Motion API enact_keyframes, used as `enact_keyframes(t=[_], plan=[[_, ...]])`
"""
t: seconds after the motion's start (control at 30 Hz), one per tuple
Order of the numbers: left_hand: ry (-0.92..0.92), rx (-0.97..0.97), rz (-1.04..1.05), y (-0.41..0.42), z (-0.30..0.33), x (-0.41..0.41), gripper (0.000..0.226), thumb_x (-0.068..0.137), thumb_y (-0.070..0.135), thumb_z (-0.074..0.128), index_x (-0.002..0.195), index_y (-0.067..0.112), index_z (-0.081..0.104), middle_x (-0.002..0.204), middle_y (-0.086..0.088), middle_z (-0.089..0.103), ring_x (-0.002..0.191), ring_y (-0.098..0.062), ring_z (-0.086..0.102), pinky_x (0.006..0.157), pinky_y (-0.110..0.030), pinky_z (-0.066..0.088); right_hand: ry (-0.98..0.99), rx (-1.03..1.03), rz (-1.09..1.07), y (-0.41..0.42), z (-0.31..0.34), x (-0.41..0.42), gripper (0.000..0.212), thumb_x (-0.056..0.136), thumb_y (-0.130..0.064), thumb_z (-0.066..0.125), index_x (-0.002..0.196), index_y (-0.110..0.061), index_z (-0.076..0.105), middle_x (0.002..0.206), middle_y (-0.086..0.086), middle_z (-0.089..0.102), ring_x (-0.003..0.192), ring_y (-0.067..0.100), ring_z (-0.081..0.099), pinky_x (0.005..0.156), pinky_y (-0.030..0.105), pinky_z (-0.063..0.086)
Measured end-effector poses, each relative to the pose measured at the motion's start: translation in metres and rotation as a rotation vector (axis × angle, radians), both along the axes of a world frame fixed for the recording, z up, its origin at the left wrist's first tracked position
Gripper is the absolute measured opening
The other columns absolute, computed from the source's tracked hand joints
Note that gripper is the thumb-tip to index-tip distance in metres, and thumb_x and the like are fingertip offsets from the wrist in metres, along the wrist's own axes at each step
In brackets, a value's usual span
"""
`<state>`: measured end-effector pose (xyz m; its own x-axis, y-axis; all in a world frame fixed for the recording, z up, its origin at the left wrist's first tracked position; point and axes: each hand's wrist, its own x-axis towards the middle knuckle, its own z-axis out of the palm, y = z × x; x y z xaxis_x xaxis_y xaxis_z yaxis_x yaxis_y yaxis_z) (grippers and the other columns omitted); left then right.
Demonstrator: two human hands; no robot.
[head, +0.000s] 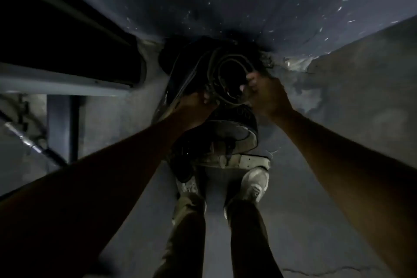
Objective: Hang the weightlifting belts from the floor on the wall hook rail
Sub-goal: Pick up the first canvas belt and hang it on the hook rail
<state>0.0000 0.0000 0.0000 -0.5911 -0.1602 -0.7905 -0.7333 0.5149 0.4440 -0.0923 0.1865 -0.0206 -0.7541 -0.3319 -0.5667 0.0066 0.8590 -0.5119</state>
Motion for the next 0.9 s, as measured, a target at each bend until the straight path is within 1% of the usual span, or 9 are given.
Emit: enact_keyframes(t=[0.13,0.3,0.37,0.47,0.5,0.57,0.63,0.77,0.9], plan=[[0.010,0.075,0.023,0.017,-0.054,-0.003,0.031,0.103,0.036,0.059,0.118,0.010,0.068,0.103,0.003,0.065,0.102,-0.014,0.062,0.085,-0.022,0.039,0.290,0.145,0.072,-0.019,-0.042,-0.021,0.046,0.095,-0.038,0.068,0.132,-0.016,0.052,0.125,0.015,0.067,0.114,0.039,0.066,0.088,0.047,0.055],[-0.006,0.118,0.101,0.032,-0.101,0.009,0.042,0.080,0.058,0.065,0.089,0.017,0.072,0.097,-0.003,0.079,0.094,-0.023,0.075,0.095,-0.043,0.059,0.450,0.354,0.284,-0.037,-0.065,-0.039,0.042,0.101,-0.027,0.064,0.135,-0.005,0.053,0.122,0.027,0.069,0.114,0.046,0.067,0.086,0.049,0.056],[-0.018,0.173,0.171,0.038,-0.092,0.010,0.047,0.082,0.057,0.066,0.098,0.014,0.075,0.101,-0.008,0.079,0.095,-0.027,0.076,0.092,-0.041,0.061,0.447,0.326,0.301,-0.035,-0.060,-0.037,0.038,0.100,-0.023,0.064,0.133,-0.008,0.055,0.119,0.024,0.070,0.113,0.045,0.068,0.085,0.048,0.057],[-0.099,0.330,0.364,0.049,-0.061,0.000,0.043,0.107,0.033,0.051,0.129,-0.002,0.063,0.116,-0.014,0.070,0.096,-0.031,0.071,0.065,-0.019,0.057,0.365,0.284,0.306,-0.031,-0.041,-0.019,0.033,0.099,-0.027,0.064,0.128,-0.014,0.057,0.113,0.019,0.072,0.107,0.041,0.071,0.078,0.041,0.056],[-0.138,0.388,0.462,0.050,-0.051,-0.002,0.049,0.110,0.037,0.042,0.135,-0.001,0.060,0.121,-0.014,0.068,0.101,-0.033,0.069,0.068,-0.020,0.056,0.322,0.277,0.313,-0.028,-0.034,-0.007,0.032,0.099,-0.026,0.063,0.129,-0.015,0.057,0.111,0.017,0.072,0.105,0.040,0.071,0.076,0.039,0.054],[-0.164,0.464,0.651,0.049,-0.031,-0.004,0.060,0.110,0.049,0.030,0.133,0.003,0.060,0.128,-0.014,0.069,0.112,-0.034,0.068,0.097,-0.035,0.053,0.271,0.223,0.303,-0.020,-0.017,0.017,0.030,0.099,-0.020,0.060,0.129,-0.014,0.057,0.108,0.016,0.072,0.100,0.037,0.073,0.075,0.038,0.055],[-0.140,0.508,0.805,0.049,-0.011,-0.001,0.060,0.110,0.051,0.028,0.137,0.006,0.058,0.133,-0.014,0.068,0.118,-0.032,0.067,0.112,-0.046,0.045,0.289,0.130,0.249,-0.012,0.000,0.036,0.022,0.101,-0.018,0.058,0.122,-0.010,0.059,0.100,0.016,0.073,0.091,0.035,0.074,0.067,0.036,0.054],[-0.065,0.700,1.072,0.054,0.023,0.004,0.057,0.107,0.053,0.036,0.144,0.015,0.057,0.137,-0.014,0.067,0.125,-0.033,0.063,0.104,-0.046,0.047,0.339,0.017,0.121,-0.011,0.036,0.059,0.022,0.100,-0.030,0.066,0.103,-0.008,0.063,0.087,0.014,0.072,0.077,0.031,0.073,0.061,0.028,0.039],[0.033,0.763,1.252,0.060,0.066,0.001,0.041,0.106,0.039,0.048,0.134,0.014,0.064,0.134,-0.016,0.067,0.124,-0.033,0.063,0.112,-0.050,0.046,0.358,-0.030,0.124,-0.020,0.073,0.076,0.032,0.098,-0.034,0.068,0.117,-0.008,0.065,0.104,0.016,0.076,0.093,0.034,0.076,0.074,0.035,0.056]])
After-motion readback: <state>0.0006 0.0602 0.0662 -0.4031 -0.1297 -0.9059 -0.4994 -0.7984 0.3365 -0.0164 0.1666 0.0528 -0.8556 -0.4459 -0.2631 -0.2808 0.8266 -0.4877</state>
